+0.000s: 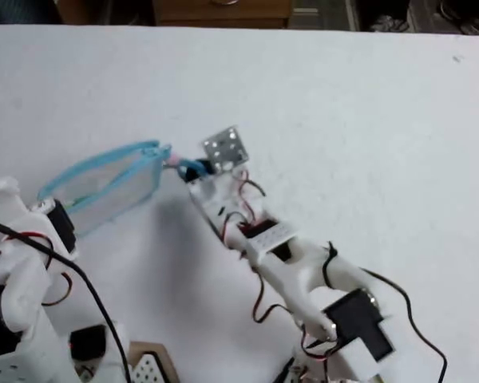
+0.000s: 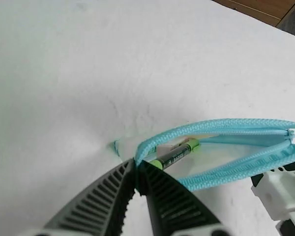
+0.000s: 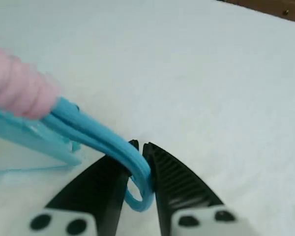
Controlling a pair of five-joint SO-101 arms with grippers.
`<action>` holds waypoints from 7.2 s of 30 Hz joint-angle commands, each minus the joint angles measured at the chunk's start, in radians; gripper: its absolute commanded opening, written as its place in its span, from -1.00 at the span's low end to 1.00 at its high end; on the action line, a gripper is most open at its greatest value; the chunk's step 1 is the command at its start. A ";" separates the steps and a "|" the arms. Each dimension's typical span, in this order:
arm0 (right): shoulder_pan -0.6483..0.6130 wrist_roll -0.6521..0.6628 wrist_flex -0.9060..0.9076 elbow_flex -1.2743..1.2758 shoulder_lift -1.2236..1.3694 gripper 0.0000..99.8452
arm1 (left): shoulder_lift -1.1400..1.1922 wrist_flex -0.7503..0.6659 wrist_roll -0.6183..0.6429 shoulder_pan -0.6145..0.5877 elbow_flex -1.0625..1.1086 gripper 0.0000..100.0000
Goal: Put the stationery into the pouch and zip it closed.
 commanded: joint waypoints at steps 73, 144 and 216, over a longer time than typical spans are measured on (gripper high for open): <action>-0.191 -0.044 0.737 -1.272 -0.242 -0.97 | -0.214 0.009 0.092 -0.272 -0.430 -0.39; -0.079 -0.052 1.070 -1.521 -0.077 -0.97 | -0.257 -0.339 -0.330 -0.140 0.365 -0.40; 0.056 -0.044 0.931 -0.930 -0.483 -0.97 | -0.117 -0.222 -0.238 0.271 0.160 -0.39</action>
